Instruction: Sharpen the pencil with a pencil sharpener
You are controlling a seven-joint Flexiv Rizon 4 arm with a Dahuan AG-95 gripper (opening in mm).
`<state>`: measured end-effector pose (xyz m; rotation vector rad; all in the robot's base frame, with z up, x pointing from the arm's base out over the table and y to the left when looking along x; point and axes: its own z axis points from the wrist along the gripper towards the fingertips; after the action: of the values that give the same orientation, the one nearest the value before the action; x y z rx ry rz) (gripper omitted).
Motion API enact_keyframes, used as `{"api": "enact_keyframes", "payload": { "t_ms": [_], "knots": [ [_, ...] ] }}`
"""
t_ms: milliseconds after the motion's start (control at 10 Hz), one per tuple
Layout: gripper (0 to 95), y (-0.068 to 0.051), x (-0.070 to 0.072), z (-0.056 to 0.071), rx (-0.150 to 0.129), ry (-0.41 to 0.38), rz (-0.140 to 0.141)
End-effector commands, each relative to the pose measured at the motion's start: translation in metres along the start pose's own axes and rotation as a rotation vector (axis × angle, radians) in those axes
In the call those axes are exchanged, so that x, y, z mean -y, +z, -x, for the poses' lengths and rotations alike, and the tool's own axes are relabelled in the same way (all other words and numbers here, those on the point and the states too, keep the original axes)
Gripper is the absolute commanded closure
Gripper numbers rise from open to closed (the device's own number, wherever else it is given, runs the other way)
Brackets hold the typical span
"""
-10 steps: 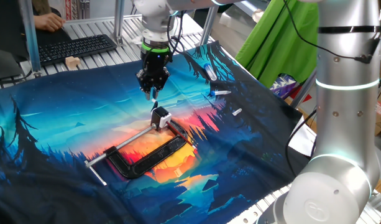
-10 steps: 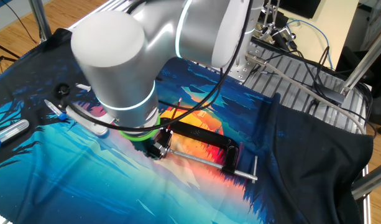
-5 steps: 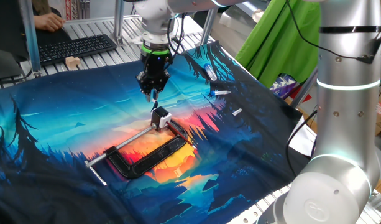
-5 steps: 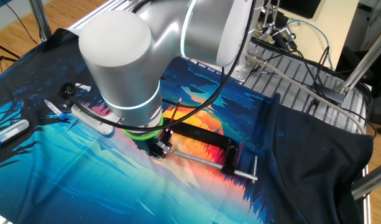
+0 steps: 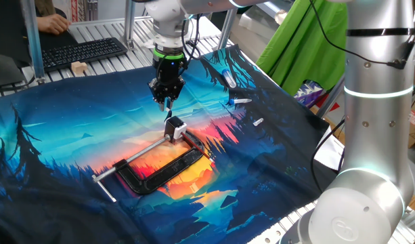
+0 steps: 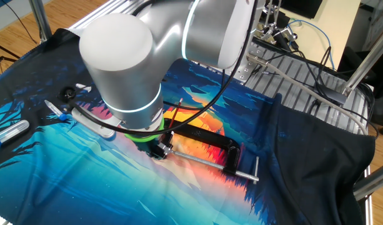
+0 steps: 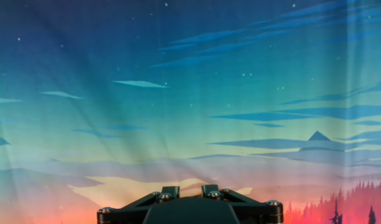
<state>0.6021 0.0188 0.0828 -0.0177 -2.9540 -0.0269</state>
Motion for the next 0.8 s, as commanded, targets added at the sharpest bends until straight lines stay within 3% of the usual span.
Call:
{"api": "enact_keyframes", "payload": {
  "t_ms": [100,200,300,800],
  "knots": [
    [76.0,0.0002,-0.0005,0.0013,-0.009,-0.002,0.002],
    [76.0,0.0004,-0.0006,0.0015,-0.012,-0.004,0.002],
    [95.0,0.0005,-0.0005,0.0016,-0.014,-0.006,0.000],
    [95.0,0.0007,-0.0006,0.0018,-0.020,-0.013,-0.001]
  ]
}}
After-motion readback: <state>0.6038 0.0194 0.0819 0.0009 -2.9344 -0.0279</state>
